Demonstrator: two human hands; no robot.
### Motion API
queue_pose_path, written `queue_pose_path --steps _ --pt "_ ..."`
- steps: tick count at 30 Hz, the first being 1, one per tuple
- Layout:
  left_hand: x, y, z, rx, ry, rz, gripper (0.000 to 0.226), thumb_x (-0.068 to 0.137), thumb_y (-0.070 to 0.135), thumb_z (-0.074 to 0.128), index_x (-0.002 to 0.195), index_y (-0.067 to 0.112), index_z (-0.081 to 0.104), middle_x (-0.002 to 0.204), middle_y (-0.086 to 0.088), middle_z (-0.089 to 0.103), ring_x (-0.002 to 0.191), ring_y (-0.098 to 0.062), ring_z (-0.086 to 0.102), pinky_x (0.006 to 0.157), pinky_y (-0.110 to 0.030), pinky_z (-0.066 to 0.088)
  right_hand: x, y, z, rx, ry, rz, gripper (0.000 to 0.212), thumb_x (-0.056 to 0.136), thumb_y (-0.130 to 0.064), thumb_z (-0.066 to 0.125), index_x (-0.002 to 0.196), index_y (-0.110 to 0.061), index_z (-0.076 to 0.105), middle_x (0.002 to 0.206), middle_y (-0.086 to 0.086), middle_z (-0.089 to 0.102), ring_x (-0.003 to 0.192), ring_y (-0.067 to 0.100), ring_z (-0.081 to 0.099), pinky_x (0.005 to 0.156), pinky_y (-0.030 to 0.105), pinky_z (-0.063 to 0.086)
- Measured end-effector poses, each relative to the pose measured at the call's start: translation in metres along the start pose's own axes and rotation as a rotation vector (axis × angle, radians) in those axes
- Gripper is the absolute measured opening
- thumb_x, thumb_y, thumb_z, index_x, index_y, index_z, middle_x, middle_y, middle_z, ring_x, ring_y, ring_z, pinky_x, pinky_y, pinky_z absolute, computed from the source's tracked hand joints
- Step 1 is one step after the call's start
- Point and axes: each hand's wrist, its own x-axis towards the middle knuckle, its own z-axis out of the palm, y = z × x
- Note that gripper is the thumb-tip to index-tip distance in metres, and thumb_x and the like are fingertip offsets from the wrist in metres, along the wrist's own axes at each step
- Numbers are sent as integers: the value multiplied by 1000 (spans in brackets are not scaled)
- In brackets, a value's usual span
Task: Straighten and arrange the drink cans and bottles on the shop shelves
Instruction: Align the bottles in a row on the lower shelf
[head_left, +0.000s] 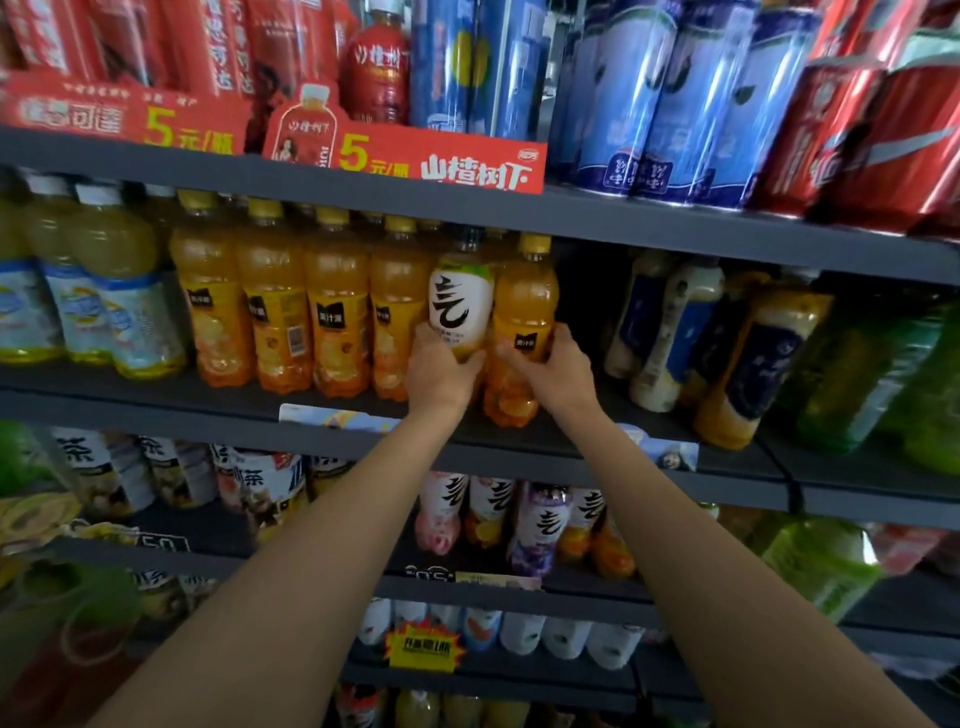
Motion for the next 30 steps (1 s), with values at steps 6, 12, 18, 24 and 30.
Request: queue_pose_path --steps 6,12,18,24,30 --pt "5 -3 -5 93 22 -8 58 74 30 75 118 5 46 123 -12 53 116 -28 51 87 -34 43 11 13 9 82 -79 38 61 81 -31 69 131 -7 42 125 15 55 116 29 53 98 40 45" --pt "-17 -8 -34 89 16 61 63 67 35 80 117 8 53 120 -9 53 112 -25 51 84 -30 40 12 9 28 120 -73 68 61 81 -27 67 135 -18 41 126 15 49 115 31 51 99 45 44" --pt "-14 -17 -71 8 -13 108 61 64 40 80 114 13 57 118 -5 59 110 -22 55 91 -38 47 5 -8 48 196 -104 180 60 82 -13 63 136 -16 36 129 11 52 119 30 50 101 44 43" --pt "-20 -27 -95 -66 -231 242 55 72 32 78 118 13 57 118 -1 60 108 -14 54 85 -24 41 -47 -28 52 290 67 25 55 83 -6 57 134 -11 40 129 12 50 113 26 53 95 42 47" --pt "-34 -17 -108 -16 -645 369 68 70 24 80 131 15 49 129 2 53 118 -10 48 95 -25 39 -106 -27 50 403 -49 7 37 85 4 55 120 -5 50 111 4 58 105 19 56 71 14 51"
